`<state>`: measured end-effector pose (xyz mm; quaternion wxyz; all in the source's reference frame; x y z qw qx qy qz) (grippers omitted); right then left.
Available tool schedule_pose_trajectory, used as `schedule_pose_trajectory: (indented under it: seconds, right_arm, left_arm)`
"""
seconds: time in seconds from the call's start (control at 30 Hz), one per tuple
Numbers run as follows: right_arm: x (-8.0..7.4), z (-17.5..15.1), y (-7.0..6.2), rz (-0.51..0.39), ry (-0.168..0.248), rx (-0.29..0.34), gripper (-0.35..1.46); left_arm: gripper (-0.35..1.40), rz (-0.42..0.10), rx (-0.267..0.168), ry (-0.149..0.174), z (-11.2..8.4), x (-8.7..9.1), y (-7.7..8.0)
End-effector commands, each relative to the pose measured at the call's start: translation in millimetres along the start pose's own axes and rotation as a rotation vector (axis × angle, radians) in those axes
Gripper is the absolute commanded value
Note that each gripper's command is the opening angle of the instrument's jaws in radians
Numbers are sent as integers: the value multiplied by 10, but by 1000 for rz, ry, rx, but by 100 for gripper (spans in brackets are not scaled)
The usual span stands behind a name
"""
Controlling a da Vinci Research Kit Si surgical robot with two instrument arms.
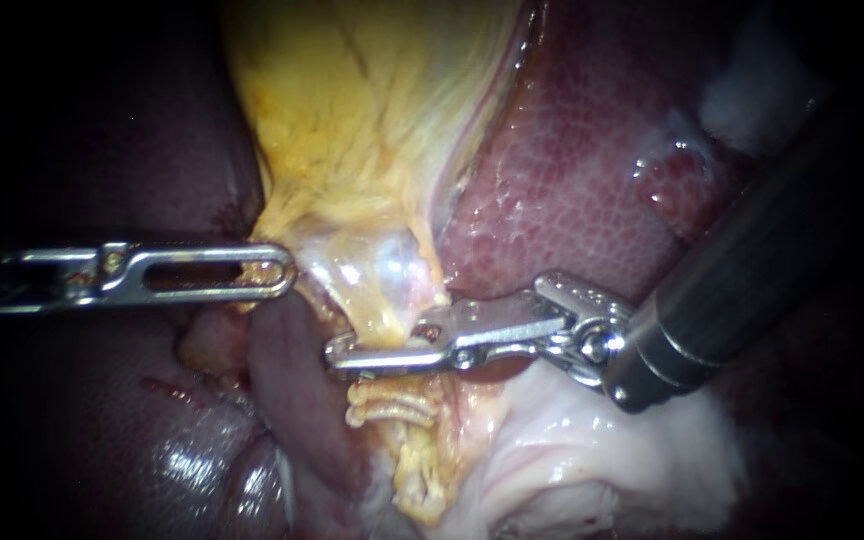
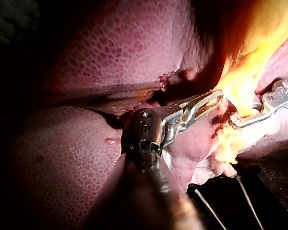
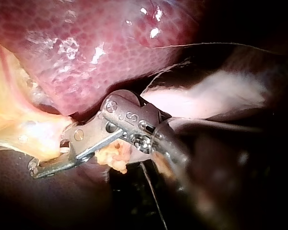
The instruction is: Clipping third clip left tube
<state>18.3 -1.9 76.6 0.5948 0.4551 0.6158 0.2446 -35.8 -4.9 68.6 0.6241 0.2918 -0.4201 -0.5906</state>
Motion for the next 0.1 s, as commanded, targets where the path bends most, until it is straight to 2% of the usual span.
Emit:
schedule_pose_trajectory:
  seconds: [0.03,0.1]
  right_arm:
    - [0,0,0,0,0,0,-35]
    - [0,0,0,0,0,1,-35]
  left_arm:
    - [-35,0,1,0,0,0,0]
    - [-35,0,1,0,0,-1,0]
